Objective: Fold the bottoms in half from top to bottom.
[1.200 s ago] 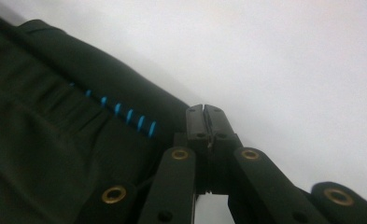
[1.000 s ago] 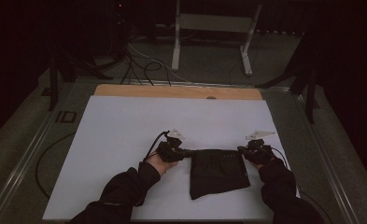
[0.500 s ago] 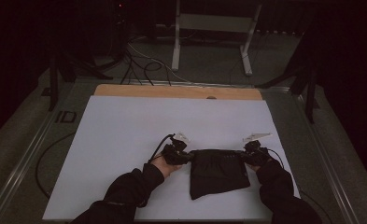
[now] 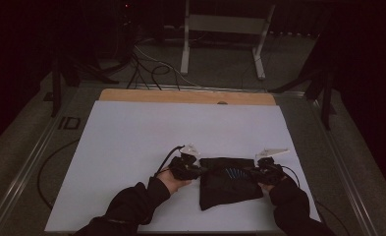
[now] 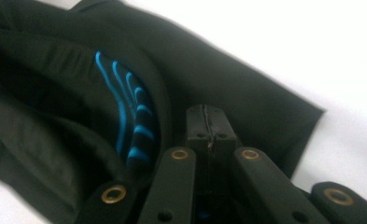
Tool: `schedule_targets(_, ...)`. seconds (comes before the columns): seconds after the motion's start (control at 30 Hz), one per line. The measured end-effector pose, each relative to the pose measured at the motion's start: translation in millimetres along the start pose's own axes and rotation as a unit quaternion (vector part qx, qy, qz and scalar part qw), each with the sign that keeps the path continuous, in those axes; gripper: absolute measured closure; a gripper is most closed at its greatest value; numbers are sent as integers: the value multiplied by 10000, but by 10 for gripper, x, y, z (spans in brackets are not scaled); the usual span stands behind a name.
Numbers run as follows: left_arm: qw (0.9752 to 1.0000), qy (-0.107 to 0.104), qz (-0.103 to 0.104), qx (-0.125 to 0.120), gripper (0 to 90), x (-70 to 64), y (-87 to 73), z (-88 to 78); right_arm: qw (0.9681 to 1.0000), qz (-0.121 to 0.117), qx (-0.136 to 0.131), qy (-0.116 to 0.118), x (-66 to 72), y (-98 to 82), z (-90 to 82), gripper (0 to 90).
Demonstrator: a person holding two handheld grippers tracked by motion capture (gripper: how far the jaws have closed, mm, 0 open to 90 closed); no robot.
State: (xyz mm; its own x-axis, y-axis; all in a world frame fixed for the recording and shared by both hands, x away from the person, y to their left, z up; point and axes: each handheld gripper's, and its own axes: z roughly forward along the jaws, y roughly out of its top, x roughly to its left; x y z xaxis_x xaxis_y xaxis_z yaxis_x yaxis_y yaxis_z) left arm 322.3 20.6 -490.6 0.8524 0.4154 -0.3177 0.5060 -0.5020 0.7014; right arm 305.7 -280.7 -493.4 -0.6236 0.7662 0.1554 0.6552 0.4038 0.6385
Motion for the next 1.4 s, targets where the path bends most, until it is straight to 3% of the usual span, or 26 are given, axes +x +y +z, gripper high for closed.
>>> schedule_targets(0.23,9991,-264,336,53,891,-188,-50,-40,9994,-180,-129,252,255,-87,-152,898)
schedule_targets(0.4,9976,-320,584,192,890,-288,-83,-11,9994,-262,-103,225,352,-184,-223,898)
schedule_targets(0.6,9969,-396,620,273,891,-332,-129,38,9995,-113,-58,290,368,-306,-247,898)
schedule_targets(0.9,9960,-487,642,389,890,-387,-182,31,9996,-216,22,165,448,-424,-286,897)
schedule_targets(1.4,9939,-539,765,576,890,-483,-285,25,9984,-408,291,252,583,-551,-305,900)
